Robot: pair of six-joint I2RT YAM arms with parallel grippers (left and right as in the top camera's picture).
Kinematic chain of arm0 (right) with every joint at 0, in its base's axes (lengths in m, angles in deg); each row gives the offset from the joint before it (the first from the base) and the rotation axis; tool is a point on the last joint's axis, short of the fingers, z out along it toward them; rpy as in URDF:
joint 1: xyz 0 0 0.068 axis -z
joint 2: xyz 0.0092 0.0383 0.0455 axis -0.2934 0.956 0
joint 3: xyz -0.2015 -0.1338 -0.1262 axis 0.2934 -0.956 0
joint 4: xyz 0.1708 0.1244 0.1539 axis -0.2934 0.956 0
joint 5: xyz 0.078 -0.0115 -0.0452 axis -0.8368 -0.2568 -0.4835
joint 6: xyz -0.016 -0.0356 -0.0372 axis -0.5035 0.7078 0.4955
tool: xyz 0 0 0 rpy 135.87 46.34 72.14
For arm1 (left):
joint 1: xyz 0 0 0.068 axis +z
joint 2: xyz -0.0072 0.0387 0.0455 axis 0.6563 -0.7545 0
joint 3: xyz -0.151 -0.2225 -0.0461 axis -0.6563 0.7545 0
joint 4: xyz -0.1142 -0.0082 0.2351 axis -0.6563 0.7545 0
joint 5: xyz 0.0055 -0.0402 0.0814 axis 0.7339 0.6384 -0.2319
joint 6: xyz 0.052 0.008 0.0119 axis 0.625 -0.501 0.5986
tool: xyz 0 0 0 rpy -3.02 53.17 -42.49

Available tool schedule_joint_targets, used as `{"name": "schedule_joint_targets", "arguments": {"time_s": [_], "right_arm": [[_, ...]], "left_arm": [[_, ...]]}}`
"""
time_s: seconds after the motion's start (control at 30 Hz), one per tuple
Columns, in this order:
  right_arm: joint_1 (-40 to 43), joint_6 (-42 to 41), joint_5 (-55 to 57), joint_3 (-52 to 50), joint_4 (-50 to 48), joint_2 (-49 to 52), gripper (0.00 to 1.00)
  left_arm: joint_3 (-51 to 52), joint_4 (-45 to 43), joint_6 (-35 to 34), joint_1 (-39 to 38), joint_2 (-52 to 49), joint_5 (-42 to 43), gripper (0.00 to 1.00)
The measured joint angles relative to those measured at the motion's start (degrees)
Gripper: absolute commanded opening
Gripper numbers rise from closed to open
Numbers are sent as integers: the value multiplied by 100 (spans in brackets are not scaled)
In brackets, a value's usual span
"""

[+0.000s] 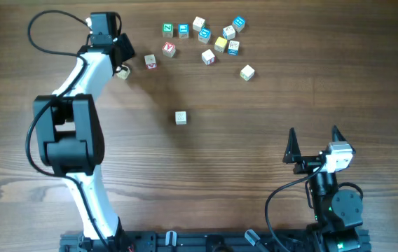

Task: Form a horizontal line
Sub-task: 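Move the left gripper back to the cluster and grasp a green-lettered block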

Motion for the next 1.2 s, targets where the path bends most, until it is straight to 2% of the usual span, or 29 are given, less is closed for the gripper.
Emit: {"name": "schedule_joint_targets", "arguments": {"time_s": [0.03, 0.17, 0.37, 0.5, 0.63, 0.77, 0.87, 1.1, 1.2], "right_arm": [[0, 0, 2, 0, 2, 0, 100], [0, 0, 2, 0, 2, 0, 100], [0, 0, 0, 0, 0, 0, 100], [0, 0, 0, 2, 0, 0, 100], [0, 0, 0, 0, 0, 0, 100], [0, 0, 2, 0, 0, 0, 100], [0, 0, 0, 0, 0, 0, 100], [0, 0, 0, 0, 0, 0, 100], [0, 0, 0, 2, 0, 0, 100]], "left_arm": [[2, 79, 0, 0, -107, 0, 46], [0, 496, -4, 0, -153, 2, 40], [-66, 1248, -4, 0, -151, 2, 38], [-101, 2092, 7, 0, -146, 11, 44], [-162, 2841, 9, 0, -105, 289, 56], [-173, 3027, 2, 0, -92, 463, 56], [-170, 2806, 0, 11, -90, 514, 47], [-168, 2715, 24, 20, -90, 540, 42], [-164, 2712, 332, 20, -90, 531, 41]]}}
